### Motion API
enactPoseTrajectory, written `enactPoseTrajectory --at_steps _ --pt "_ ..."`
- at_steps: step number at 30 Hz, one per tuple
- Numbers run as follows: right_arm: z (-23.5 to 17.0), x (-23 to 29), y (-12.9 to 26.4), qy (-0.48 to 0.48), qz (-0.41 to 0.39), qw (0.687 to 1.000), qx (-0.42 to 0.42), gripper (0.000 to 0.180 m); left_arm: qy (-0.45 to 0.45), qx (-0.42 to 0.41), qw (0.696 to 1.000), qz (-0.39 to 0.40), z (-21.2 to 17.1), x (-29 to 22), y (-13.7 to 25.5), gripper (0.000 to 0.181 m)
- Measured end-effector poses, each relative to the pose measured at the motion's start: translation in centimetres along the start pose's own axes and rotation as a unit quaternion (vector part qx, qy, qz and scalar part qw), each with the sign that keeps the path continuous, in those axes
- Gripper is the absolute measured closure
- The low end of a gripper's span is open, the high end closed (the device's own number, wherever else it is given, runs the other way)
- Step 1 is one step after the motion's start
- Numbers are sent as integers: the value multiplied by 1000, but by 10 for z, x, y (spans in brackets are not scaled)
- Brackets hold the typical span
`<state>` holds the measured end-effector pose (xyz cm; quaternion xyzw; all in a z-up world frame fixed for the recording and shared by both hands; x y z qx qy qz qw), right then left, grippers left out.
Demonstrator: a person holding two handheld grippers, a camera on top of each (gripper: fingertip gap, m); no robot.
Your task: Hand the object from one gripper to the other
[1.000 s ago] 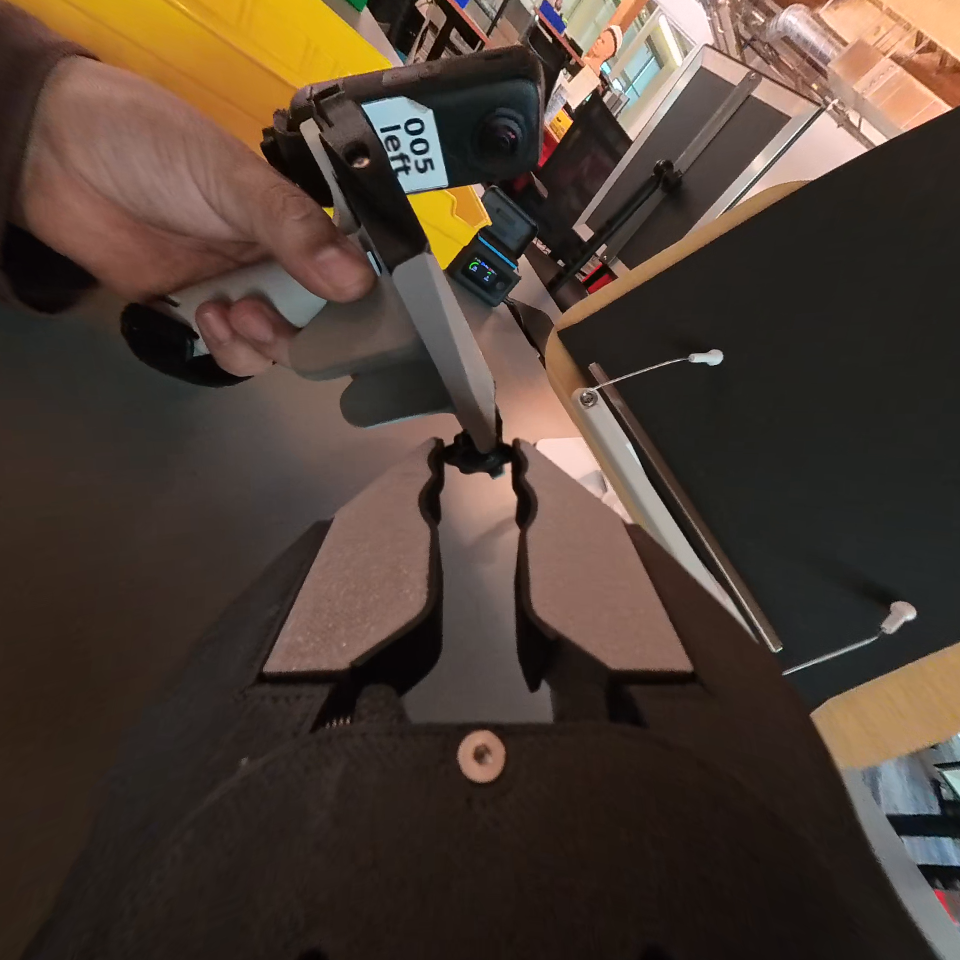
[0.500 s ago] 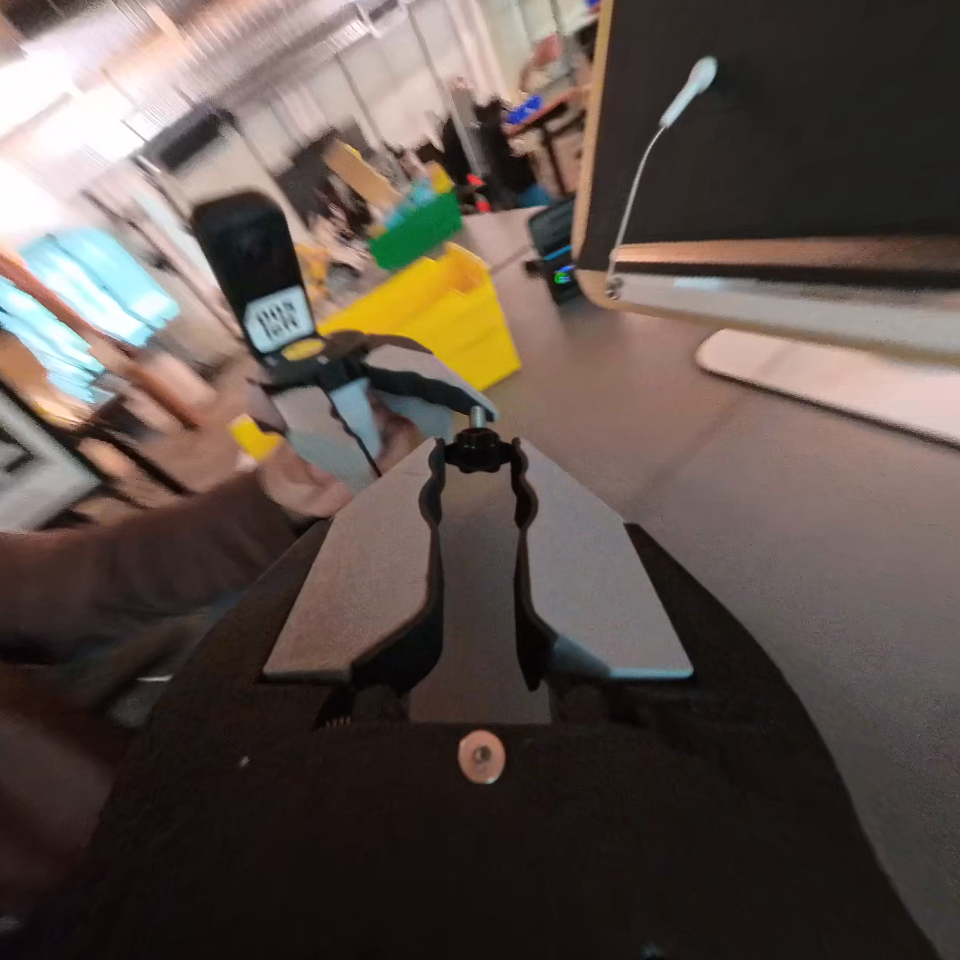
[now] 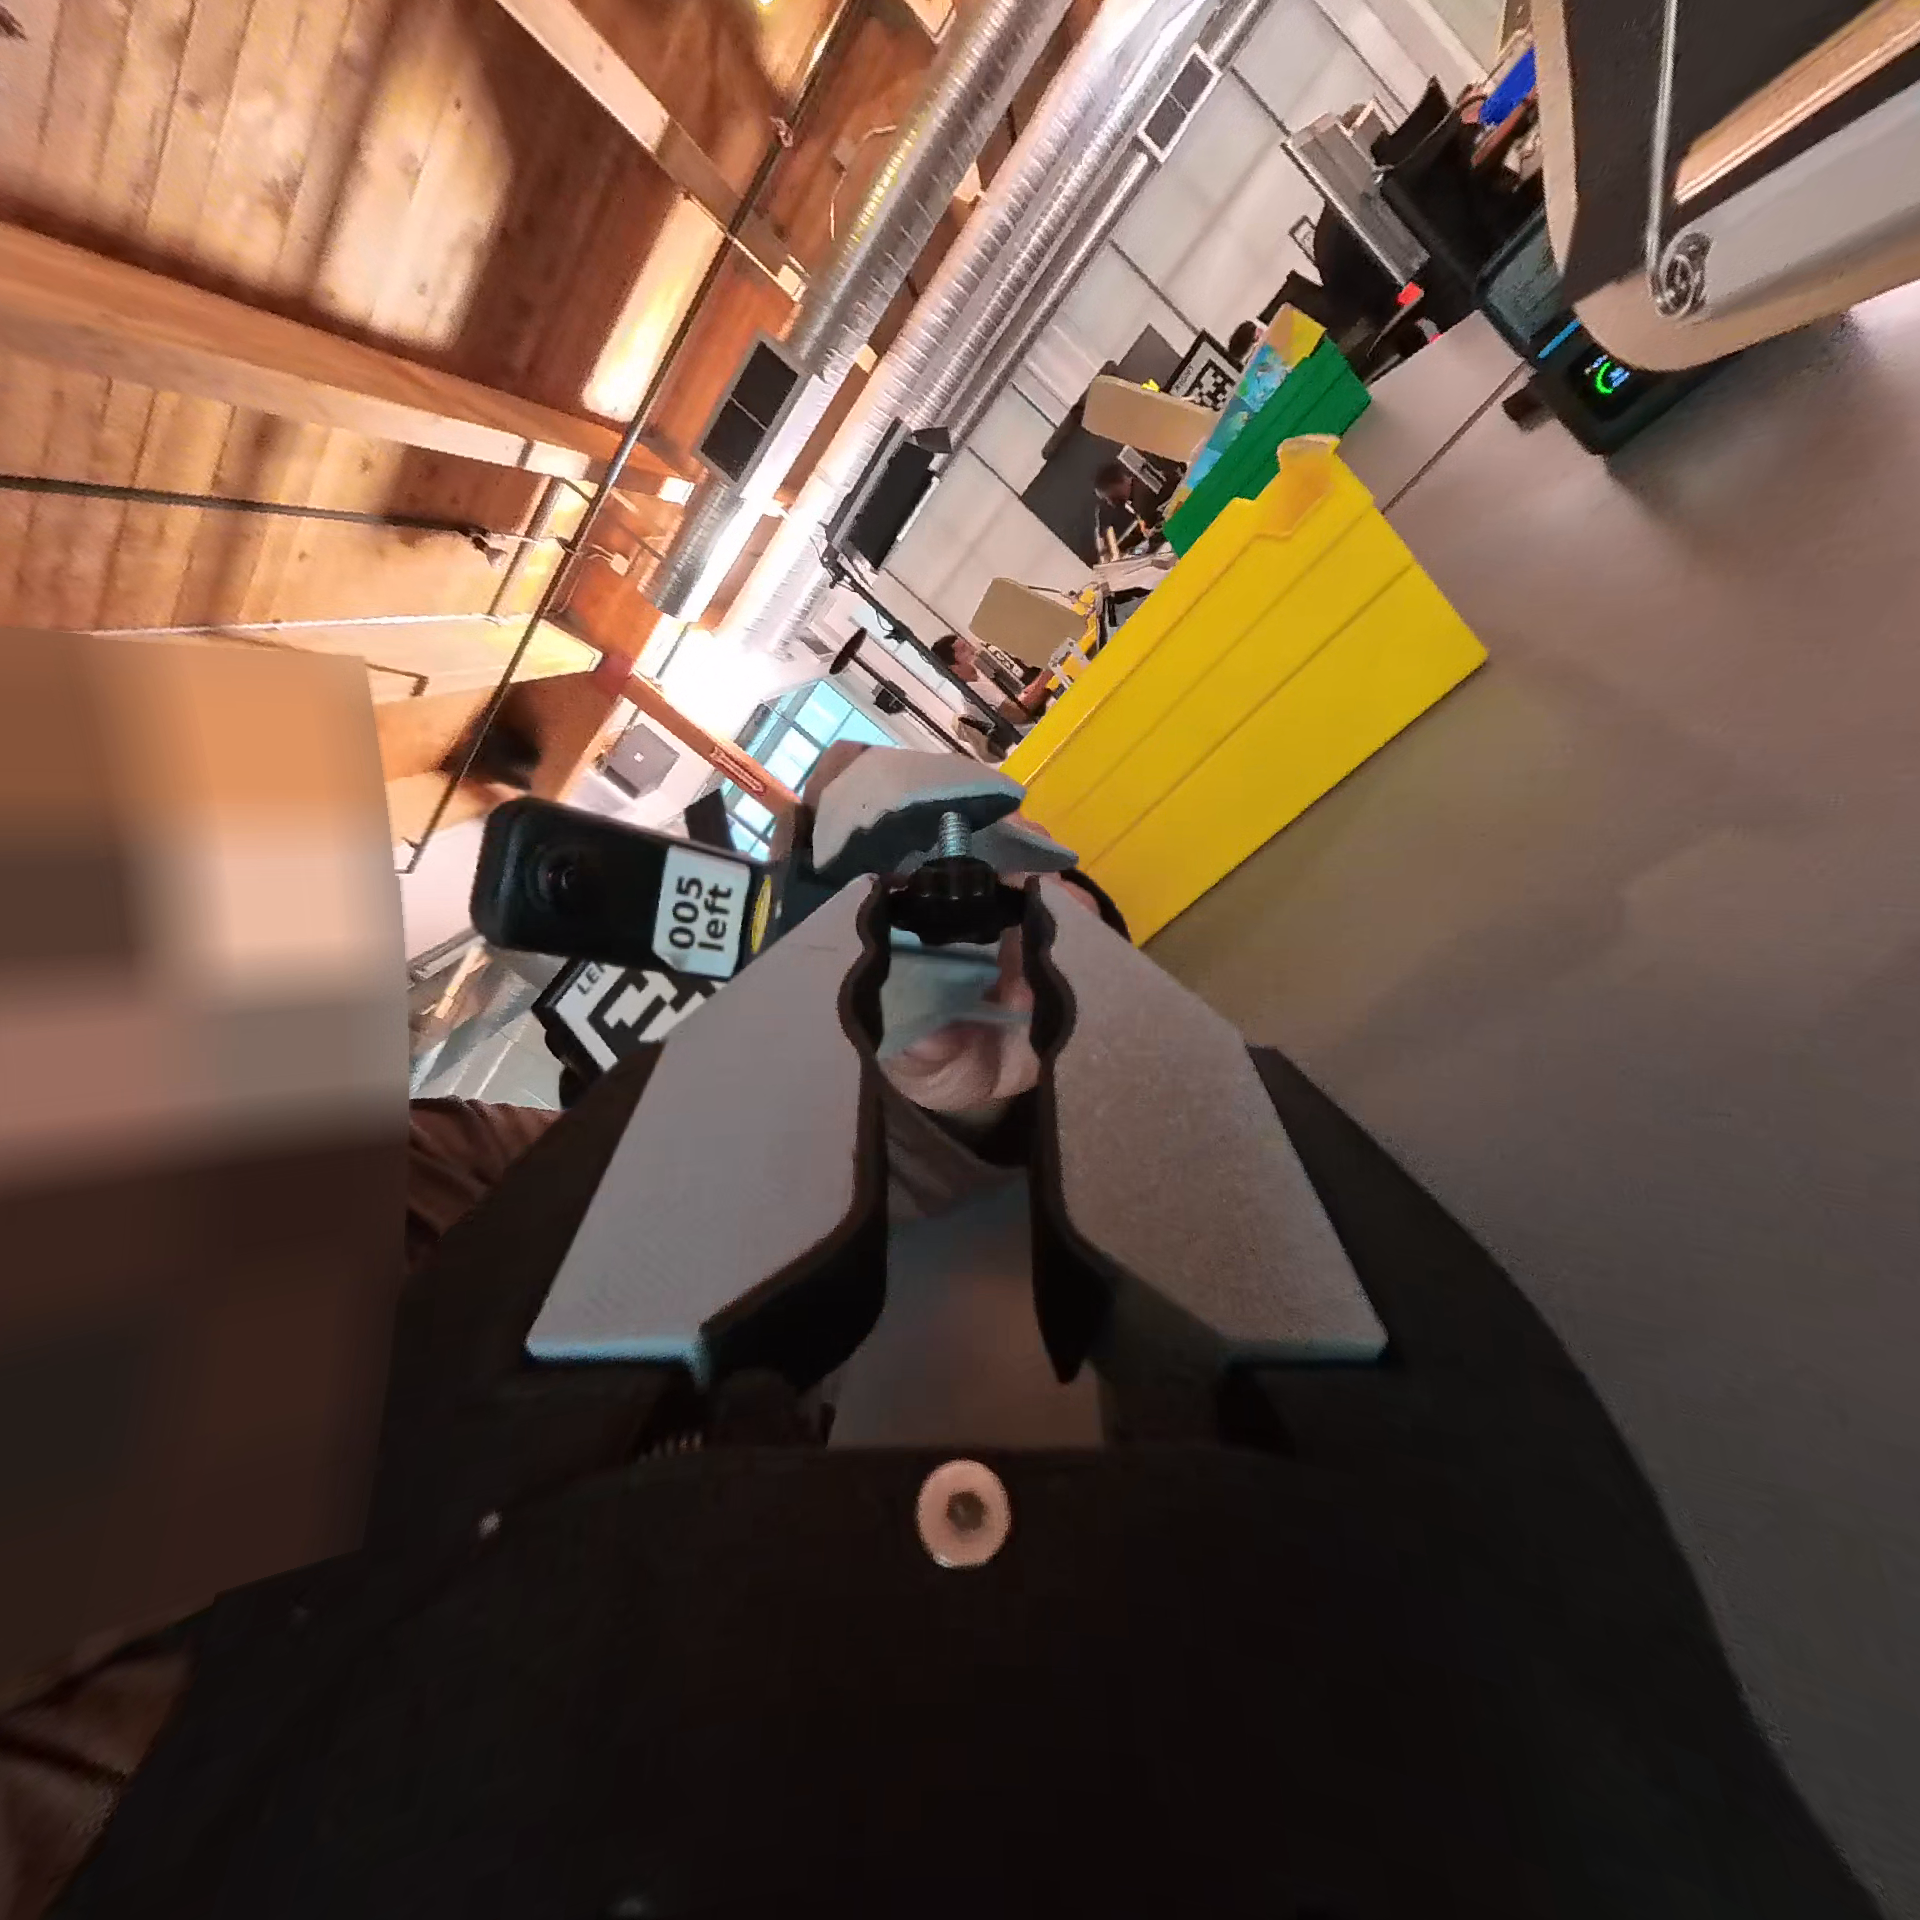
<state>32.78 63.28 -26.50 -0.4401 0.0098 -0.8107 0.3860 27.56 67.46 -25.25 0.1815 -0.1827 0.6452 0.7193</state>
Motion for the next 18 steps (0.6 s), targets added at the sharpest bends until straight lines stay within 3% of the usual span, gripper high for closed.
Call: enactPoseTrajectory --at_steps 1,6,13,18 --pt "-1 -1 0 -1 -1 1000 1 158 -11 2 1000 4 -1 0 0 159" --pt "1 -3 3 17 -30 999 24 156 -40 13 999 7 -3 0 0 159" --pt "19 0 29 155 -186 967 75 134 -14 51 997 -52 -14 -6 -4 159" --pt "9 1 20 161 -186 962 122 130 -63 84 993 -45 -25 -12 -7 159"
Point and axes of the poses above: each gripper's, where its closed fingertips meet, y back along the fingers, z out of its top, x = y × z across the jaws, the point moved 5 cm from there along y, back along the fingers, and after that the axes turned 12 degrees about z, right-handed, at the moved point
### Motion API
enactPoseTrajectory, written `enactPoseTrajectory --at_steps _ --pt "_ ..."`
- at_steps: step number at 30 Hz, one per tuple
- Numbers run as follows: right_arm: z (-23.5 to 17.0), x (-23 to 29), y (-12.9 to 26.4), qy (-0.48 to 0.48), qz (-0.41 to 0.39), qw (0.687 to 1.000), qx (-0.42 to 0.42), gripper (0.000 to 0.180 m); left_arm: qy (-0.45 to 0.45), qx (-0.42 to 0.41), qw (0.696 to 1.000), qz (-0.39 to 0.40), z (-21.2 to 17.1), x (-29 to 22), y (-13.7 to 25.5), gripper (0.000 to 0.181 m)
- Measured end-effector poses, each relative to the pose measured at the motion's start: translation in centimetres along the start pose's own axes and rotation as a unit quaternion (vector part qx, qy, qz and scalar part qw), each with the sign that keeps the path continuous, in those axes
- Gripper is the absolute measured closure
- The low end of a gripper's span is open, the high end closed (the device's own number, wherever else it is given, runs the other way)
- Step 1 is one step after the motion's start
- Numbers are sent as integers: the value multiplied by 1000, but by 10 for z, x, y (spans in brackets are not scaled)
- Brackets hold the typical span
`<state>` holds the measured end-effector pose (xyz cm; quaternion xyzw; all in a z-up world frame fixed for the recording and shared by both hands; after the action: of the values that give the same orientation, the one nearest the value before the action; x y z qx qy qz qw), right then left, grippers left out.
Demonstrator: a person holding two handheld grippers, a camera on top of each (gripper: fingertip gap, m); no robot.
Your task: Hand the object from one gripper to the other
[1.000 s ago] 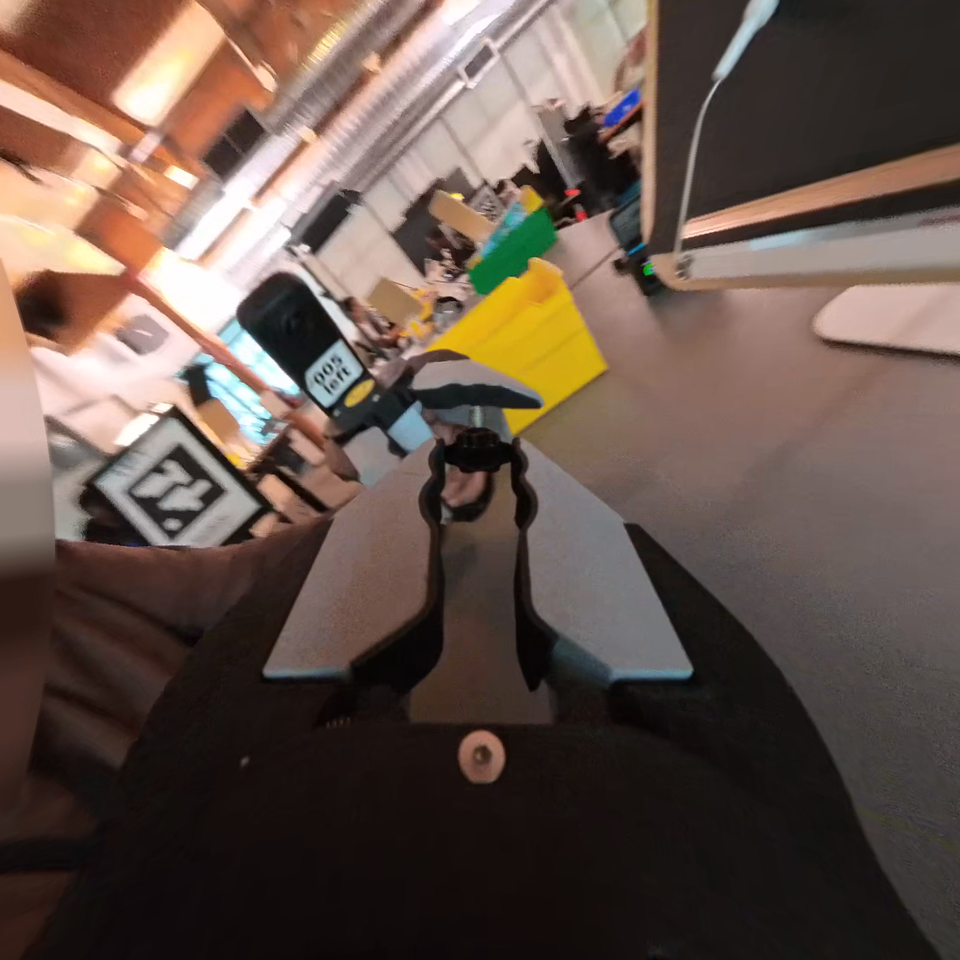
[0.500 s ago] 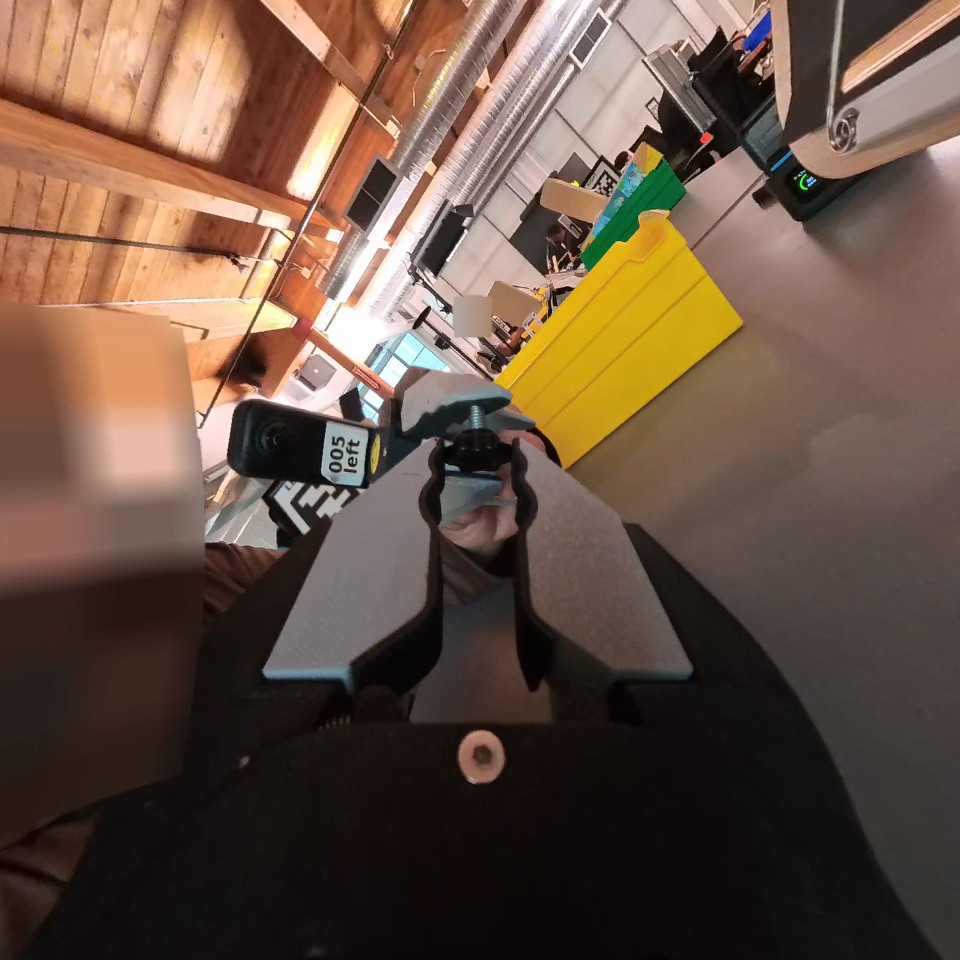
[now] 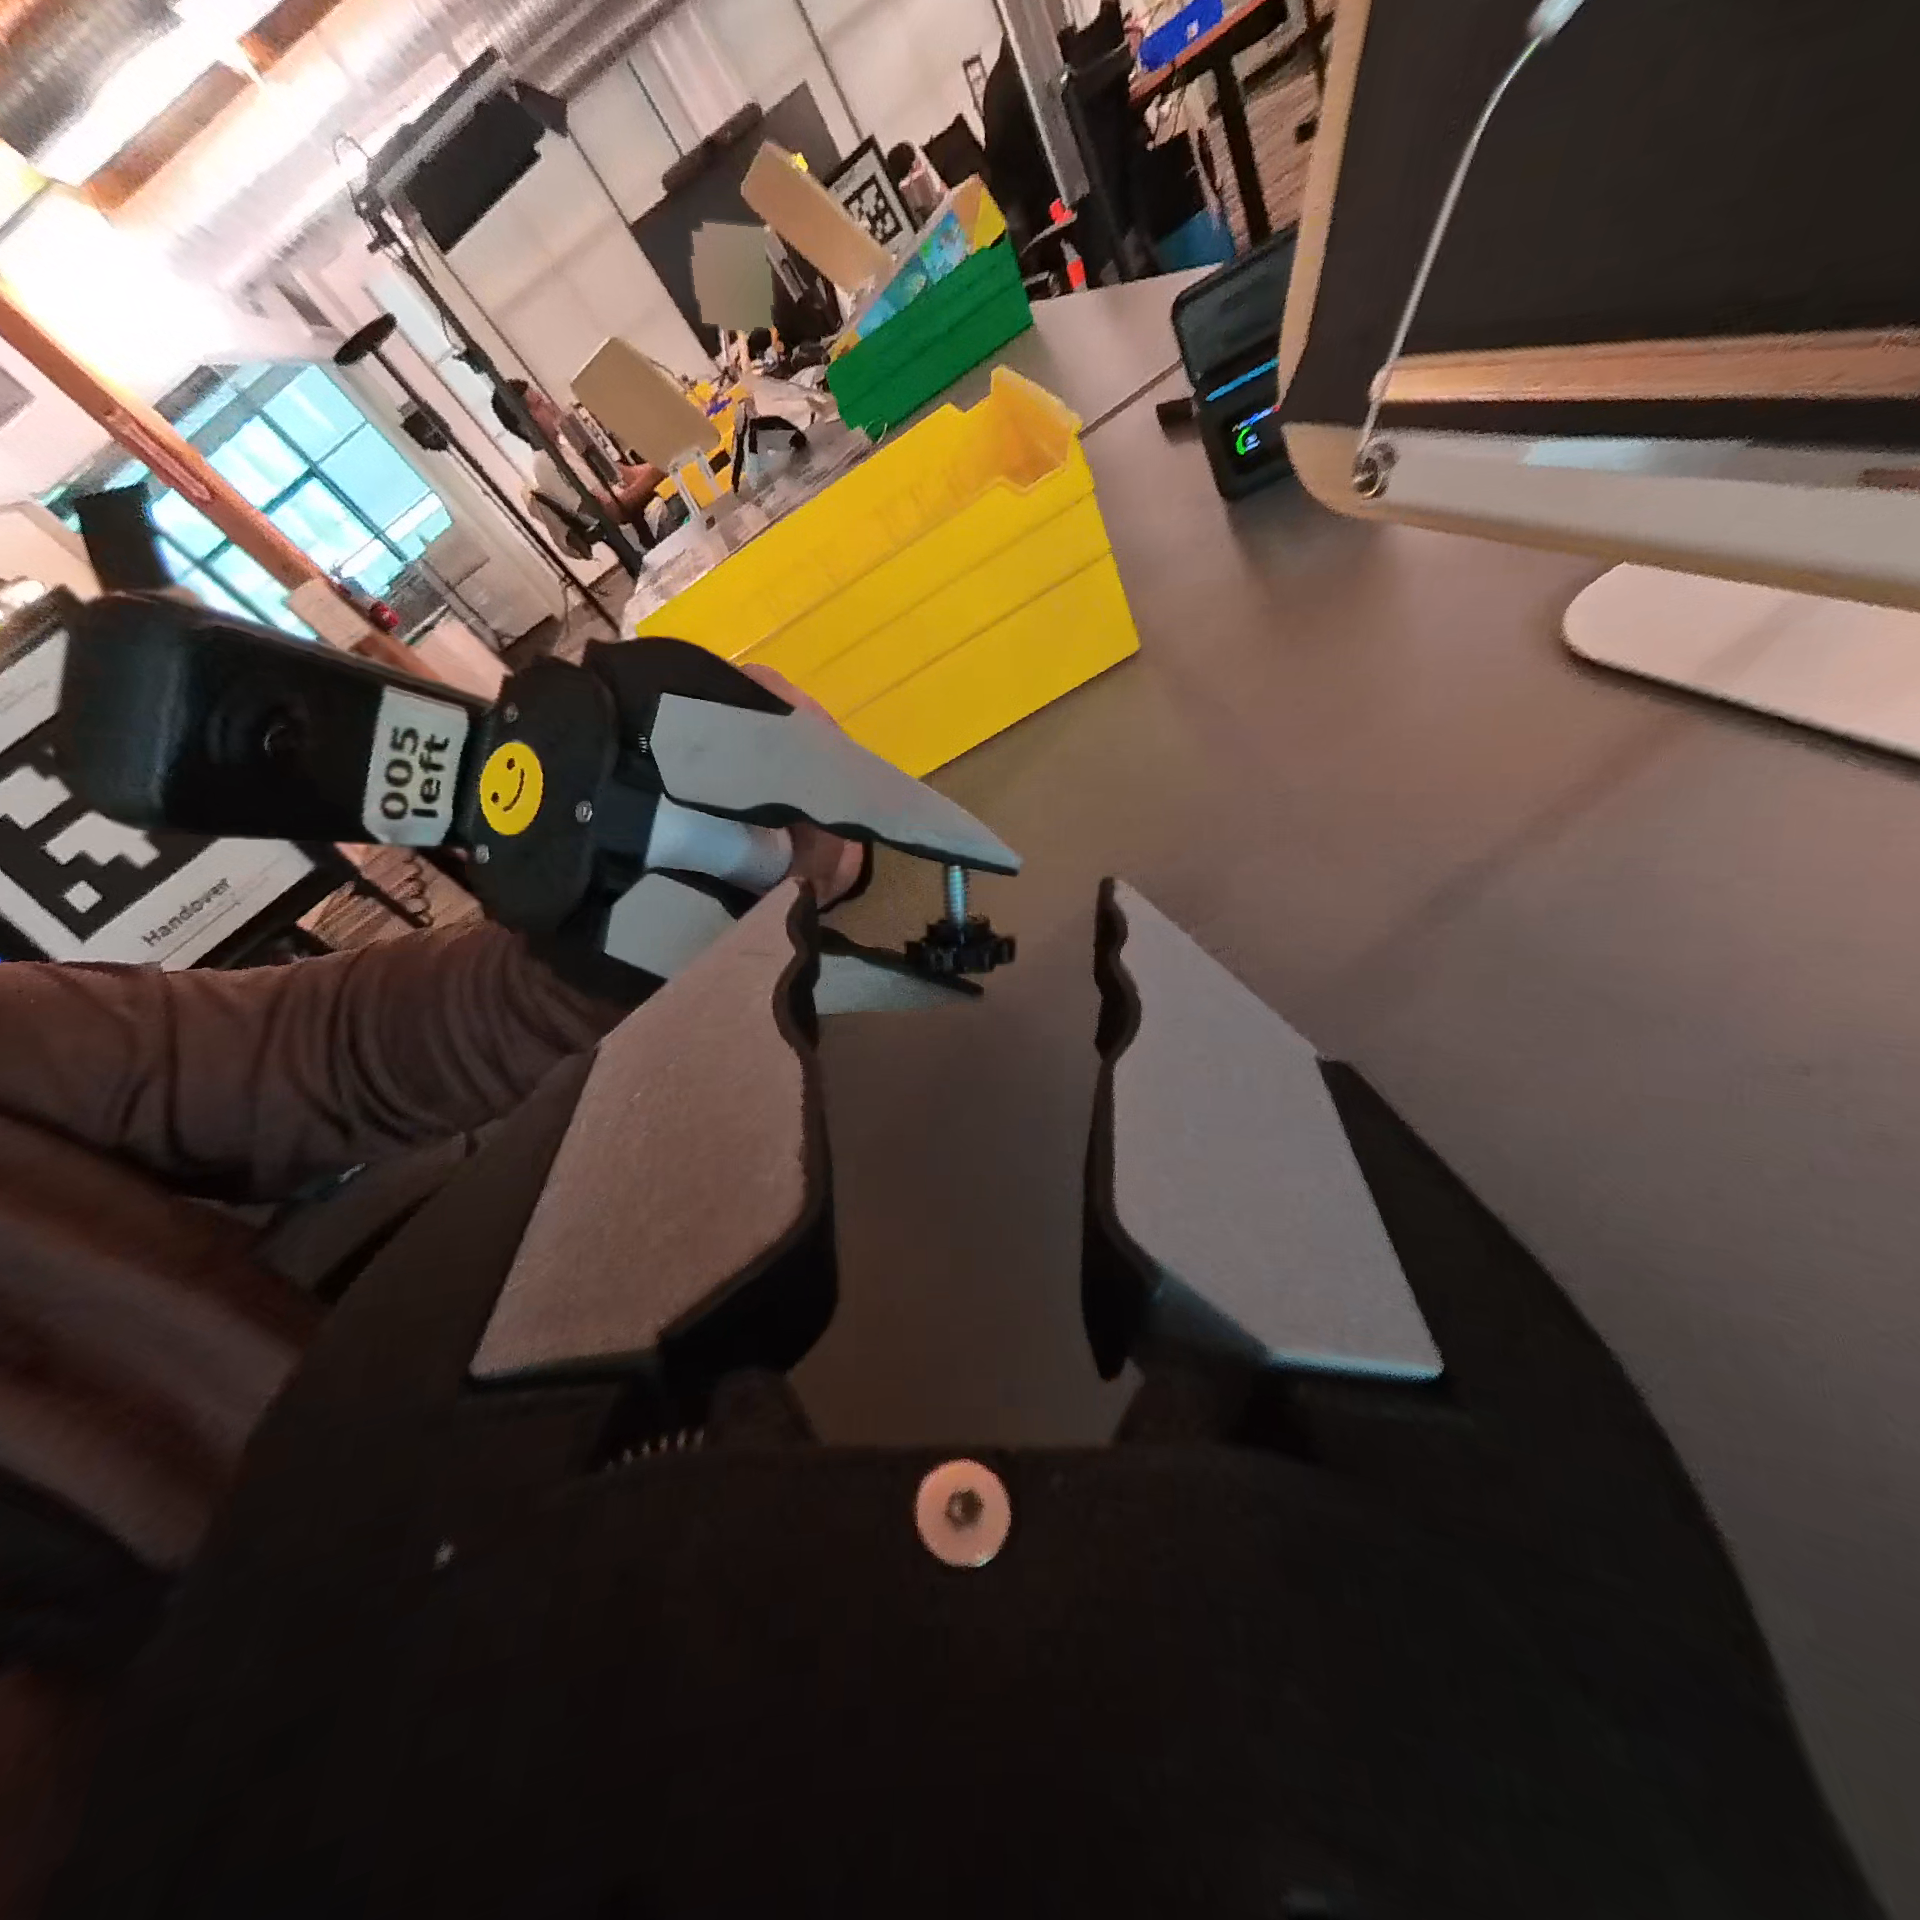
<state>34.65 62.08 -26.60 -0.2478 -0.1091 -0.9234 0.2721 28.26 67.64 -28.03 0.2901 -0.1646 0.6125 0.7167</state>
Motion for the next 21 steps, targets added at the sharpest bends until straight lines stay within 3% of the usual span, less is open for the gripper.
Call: enactPoseTrajectory --at_steps 4,6,9,15,21 --pt "-15 -6 -13 -5 -11 999 50 142 -20 -13 1000 -1 7 -6 2 159" --pt "-18 -3 -16 -7 6 998 57 161 -31 -9 999 -2 5 -8 2 159" --pt "-21 -4 -16 -32 17 998 58 163 -29 -8 1000 -9 4 -10 1 159" --pt "-17 -8 -11 -135 86 987 -12 164 -25 -16 1000 10 6 -6 2 161" --pt "-2 -7 5 -224 191 947 -125 164 -42 -56 996 49 17 -1 11 165"
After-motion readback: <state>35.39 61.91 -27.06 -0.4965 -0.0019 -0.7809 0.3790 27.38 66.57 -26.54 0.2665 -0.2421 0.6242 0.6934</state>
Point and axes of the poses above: each gripper's, where its closed fingertips meet, y back along the fingers, z out of its top, x = y × z across the jaws, the point moved 5 cm from there along y, back along the fingers, and after that the axes turned 12 degrees about z, right-handed, at the moved point
